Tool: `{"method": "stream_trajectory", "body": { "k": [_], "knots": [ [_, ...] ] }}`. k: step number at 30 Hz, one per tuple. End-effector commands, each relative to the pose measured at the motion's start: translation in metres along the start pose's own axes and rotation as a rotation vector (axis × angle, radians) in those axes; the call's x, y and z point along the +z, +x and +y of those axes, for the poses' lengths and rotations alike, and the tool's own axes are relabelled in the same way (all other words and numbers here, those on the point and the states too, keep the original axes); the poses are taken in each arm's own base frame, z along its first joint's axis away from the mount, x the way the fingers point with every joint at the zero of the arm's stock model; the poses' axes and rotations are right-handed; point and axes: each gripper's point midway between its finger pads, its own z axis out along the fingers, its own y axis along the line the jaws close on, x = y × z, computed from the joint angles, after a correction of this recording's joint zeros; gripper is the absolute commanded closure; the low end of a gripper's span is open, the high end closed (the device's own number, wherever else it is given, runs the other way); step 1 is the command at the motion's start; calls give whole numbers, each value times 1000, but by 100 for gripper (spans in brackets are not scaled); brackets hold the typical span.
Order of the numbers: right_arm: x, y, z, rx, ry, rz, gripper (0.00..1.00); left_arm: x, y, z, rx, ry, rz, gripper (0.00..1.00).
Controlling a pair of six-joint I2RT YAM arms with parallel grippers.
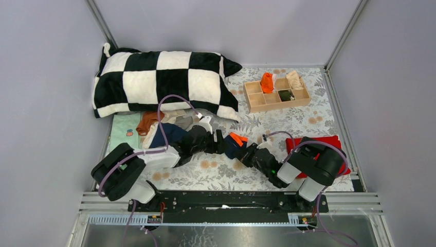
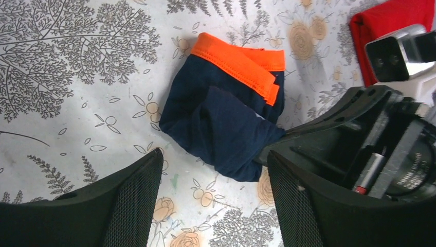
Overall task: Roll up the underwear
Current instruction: Roll the underwear to the center of the board.
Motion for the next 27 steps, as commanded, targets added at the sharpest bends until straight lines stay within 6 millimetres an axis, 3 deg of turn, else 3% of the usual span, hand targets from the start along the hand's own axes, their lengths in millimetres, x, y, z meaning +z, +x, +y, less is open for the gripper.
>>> {"method": "stream_trajectory", "body": {
  "k": [1, 12, 21, 27],
  "knots": [
    [-5, 12, -41, -62, 161, 87, 100, 12, -9, 1, -2, 11, -35, 21],
    [-4, 18, -35, -117, 153, 148, 100, 30, -5, 10, -14, -15, -23, 24],
    [-6, 23, -39, -137, 170, 217, 100, 30, -9, 13, -29, -22, -37, 24],
    [-7, 25, -38, -160, 167, 247, 100, 34, -4, 21, -45, -51, -28, 37]
  ]
}}
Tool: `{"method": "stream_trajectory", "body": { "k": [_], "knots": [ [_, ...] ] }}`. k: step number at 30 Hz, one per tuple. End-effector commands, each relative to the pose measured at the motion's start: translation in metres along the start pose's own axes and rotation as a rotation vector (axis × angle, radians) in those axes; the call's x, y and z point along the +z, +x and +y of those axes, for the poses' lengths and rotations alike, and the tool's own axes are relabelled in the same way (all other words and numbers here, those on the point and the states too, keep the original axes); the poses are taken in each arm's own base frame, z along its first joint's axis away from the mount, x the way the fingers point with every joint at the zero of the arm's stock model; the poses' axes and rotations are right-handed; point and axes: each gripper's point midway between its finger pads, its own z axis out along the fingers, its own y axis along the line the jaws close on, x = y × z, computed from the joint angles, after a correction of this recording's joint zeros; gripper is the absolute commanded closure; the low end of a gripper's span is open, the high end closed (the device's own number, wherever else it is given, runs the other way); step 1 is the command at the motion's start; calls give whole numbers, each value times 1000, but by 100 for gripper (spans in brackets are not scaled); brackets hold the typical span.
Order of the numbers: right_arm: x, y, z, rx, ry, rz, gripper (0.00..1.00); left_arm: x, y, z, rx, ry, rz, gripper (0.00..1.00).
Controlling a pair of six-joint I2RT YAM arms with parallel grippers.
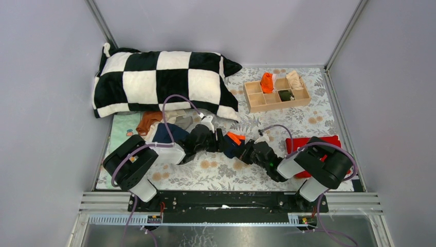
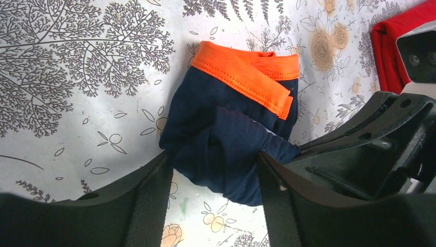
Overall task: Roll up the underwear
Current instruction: Roll the underwear to the center of the board.
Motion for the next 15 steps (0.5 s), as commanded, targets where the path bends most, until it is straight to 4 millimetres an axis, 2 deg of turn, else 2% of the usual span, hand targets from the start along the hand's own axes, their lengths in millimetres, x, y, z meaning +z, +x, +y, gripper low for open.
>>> {"method": "stream_trajectory", "body": {
  "k": [1, 7, 10, 12, 15],
  "knots": [
    [-10, 28, -39, -85, 136, 147, 100, 9, -11, 6, -12, -23, -45, 39],
    [-11, 32, -35, -116, 125, 185, 100, 14, -13, 11, -14, -42, -48, 50],
    [-12, 33, -33, -126, 117, 195, 98, 17, -13, 13, -7, -54, -37, 63],
    [-13, 33, -31, -140, 107, 199, 88, 17, -11, 14, 0, -56, -27, 72],
    [-15, 27, -23, -174, 80, 178, 64, 17, -9, 19, 2, -82, -14, 78]
  ]
}}
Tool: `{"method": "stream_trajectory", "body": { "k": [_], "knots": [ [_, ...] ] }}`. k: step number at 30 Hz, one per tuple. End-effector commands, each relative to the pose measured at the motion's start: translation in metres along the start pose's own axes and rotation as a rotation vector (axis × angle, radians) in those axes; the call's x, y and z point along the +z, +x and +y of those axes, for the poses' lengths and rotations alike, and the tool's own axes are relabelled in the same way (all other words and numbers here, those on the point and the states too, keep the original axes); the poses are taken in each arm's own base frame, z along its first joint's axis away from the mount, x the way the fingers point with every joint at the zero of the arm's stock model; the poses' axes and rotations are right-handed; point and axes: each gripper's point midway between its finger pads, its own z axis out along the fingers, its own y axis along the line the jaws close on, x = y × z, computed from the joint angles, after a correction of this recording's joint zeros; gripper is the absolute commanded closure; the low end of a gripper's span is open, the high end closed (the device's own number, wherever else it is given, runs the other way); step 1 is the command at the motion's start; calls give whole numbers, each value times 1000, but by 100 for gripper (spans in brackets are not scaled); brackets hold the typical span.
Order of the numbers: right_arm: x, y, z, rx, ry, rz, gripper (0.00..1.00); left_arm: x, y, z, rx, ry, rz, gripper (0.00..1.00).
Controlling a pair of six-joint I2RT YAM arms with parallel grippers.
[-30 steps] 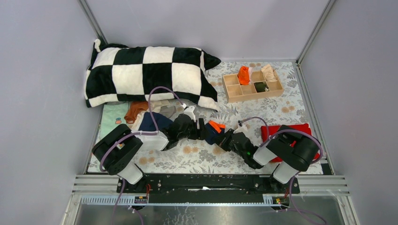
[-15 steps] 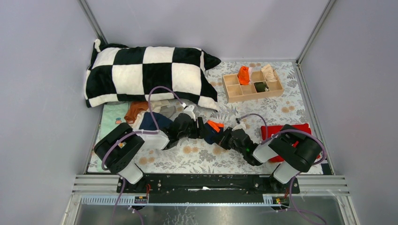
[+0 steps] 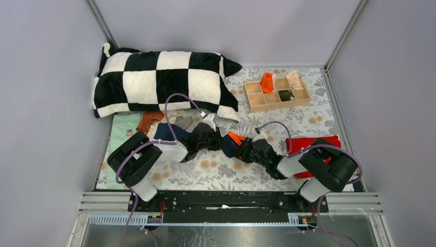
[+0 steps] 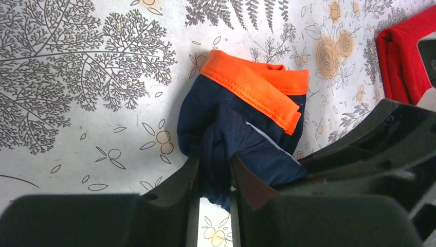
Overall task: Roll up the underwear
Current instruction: Roll the underwear to the center of the board.
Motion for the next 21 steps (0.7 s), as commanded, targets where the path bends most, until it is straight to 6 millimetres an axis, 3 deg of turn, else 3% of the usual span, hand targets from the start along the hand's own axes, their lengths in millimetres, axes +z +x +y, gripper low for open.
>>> {"method": "stream_trajectory", "body": {
  "k": [1, 3, 6, 13, 21],
  "knots": [
    [-15, 25, -23, -103, 68, 125, 57, 6, -6, 18, 14, -84, -16, 79],
    [-18, 14, -14, -149, 53, 88, 45, 5, -2, 22, 13, -99, -4, 79],
    [-26, -11, 1, -226, 43, -4, 38, 4, 3, 26, 9, -110, 10, 80],
    [-56, -55, 22, -484, 40, -154, 35, -5, 8, 40, 12, -177, 23, 81],
    [-66, -77, 75, -1100, -168, -225, 36, -27, 30, 55, 5, -230, 82, 82]
  ]
}}
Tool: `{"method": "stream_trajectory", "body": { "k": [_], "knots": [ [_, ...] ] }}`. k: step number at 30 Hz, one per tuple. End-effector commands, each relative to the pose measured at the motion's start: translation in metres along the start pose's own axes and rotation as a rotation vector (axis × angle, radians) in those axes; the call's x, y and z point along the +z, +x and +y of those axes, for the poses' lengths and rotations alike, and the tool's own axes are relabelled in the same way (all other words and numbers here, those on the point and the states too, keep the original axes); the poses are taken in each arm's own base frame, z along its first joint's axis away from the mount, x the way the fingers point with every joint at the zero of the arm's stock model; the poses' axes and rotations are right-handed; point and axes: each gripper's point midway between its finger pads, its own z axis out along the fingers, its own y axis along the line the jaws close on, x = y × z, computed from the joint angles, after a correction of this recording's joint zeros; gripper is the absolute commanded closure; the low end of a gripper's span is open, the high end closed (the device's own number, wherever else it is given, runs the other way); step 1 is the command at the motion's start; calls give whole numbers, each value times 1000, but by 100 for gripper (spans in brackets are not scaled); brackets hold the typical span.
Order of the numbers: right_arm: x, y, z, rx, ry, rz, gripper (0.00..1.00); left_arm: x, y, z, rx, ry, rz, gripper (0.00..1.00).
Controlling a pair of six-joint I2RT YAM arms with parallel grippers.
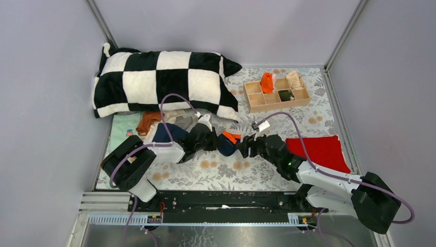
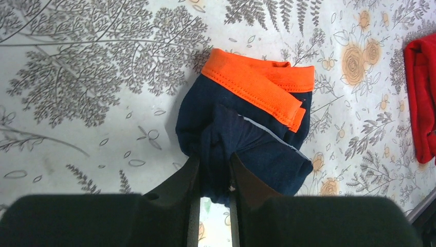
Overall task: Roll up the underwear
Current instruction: Roll the underwear to the center of the board.
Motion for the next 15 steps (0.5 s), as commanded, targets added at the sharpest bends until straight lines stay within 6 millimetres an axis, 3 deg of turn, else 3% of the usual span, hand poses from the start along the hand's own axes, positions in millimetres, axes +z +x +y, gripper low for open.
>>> {"method": "stream_trajectory", "body": {
  "k": [1, 4, 9, 15],
  "knots": [
    [0, -41, 22, -446, -157, -120, 37, -18, 39, 44, 12, -146, 113, 82],
    [-1, -37, 42, -695, -286, -128, 37, -29, 48, 49, -1, -152, 126, 82],
    [3, 4, 67, -1228, -480, -77, 35, -44, 58, 56, 5, -168, 154, 82],
    [15, 21, 91, -1509, -581, -112, 31, -51, 53, 51, 9, -158, 152, 81]
  ]
}}
